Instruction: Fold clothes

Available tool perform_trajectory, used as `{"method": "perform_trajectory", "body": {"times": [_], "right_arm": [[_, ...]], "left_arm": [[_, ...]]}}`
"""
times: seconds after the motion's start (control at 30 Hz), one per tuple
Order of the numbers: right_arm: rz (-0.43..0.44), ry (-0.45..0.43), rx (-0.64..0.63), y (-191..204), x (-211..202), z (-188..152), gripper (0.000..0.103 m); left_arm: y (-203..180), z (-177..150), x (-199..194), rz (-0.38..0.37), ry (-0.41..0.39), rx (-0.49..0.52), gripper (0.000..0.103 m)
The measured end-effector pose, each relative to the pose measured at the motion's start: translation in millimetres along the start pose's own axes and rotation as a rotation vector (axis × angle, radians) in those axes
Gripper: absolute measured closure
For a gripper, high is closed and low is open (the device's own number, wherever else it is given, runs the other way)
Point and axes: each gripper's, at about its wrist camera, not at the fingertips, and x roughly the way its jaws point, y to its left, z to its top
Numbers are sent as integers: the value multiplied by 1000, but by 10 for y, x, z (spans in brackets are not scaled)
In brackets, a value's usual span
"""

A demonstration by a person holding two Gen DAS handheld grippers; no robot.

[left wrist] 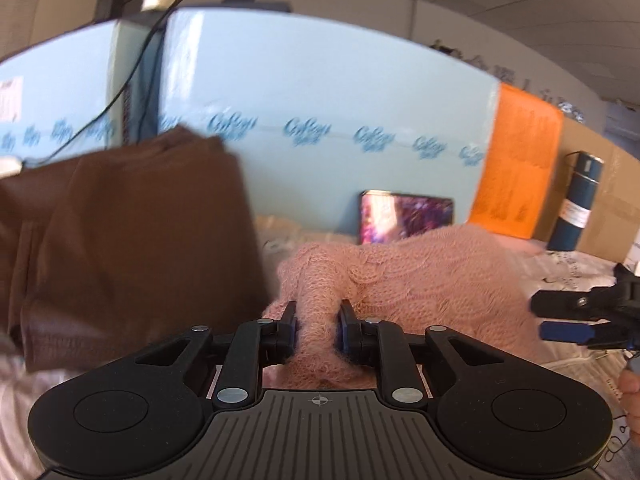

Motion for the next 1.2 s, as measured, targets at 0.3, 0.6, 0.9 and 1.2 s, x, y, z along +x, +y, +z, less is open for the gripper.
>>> {"method": "perform_trajectory", "body": {"times": [0.3,0.6,0.9,1.2], "right_arm": [[-58,-5,-39,114,29,-1,13],[-133,-23,-128,396,66,33,12],[-85,46,-65,459,299,63,9],[-132,110,-47,481,466,19,29]], "left_arm": [[286,-135,38,16,41,-227,23],[336,-200,126,-4,77,-287,13],[375,-255,220,-100,94,-381,7],[156,-292,249,-177,65,-258,22]]}}
